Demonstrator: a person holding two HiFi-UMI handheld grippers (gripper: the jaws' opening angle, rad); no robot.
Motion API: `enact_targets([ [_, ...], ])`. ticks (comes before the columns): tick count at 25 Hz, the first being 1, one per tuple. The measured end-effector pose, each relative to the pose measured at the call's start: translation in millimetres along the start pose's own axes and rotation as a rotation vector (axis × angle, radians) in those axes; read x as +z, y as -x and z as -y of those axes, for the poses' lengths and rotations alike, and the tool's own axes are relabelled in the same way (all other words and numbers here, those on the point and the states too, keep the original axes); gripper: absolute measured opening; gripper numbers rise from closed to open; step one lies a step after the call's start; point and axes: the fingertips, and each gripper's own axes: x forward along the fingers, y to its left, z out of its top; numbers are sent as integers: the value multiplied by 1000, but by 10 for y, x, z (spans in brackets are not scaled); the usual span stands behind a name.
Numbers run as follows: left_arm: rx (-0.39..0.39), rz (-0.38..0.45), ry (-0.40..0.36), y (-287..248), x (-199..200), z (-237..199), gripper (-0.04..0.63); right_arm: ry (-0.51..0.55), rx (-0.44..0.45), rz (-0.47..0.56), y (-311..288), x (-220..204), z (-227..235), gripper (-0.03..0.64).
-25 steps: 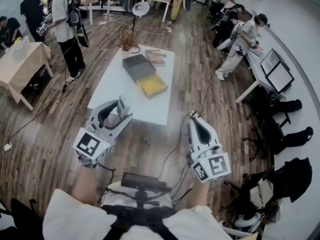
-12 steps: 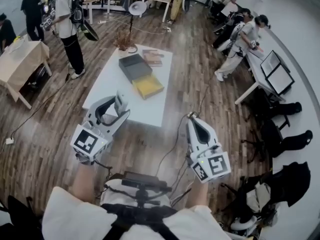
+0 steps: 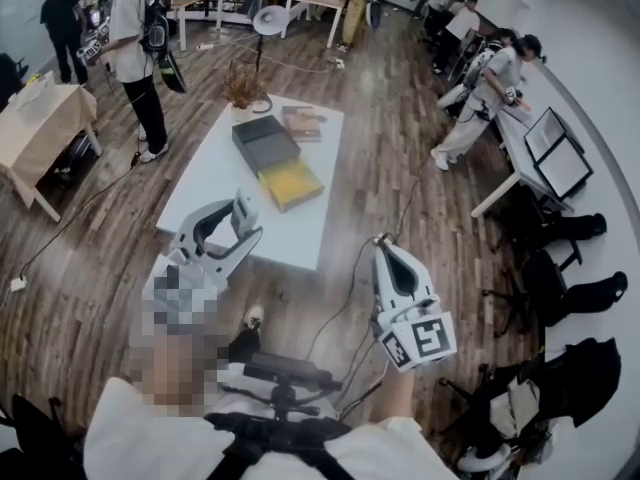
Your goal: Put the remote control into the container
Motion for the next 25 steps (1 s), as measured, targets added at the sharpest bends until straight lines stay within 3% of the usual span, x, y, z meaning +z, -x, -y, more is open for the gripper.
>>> enact_targets([
  [18,-44,32,-31,-1492,-265,-1464,244,-6,-50,4,-1737,-68,964,3],
  [25,-63,5,-3,-1898,-480,-1910,244,-20,-50,-6,-2327,-118,1187,3],
])
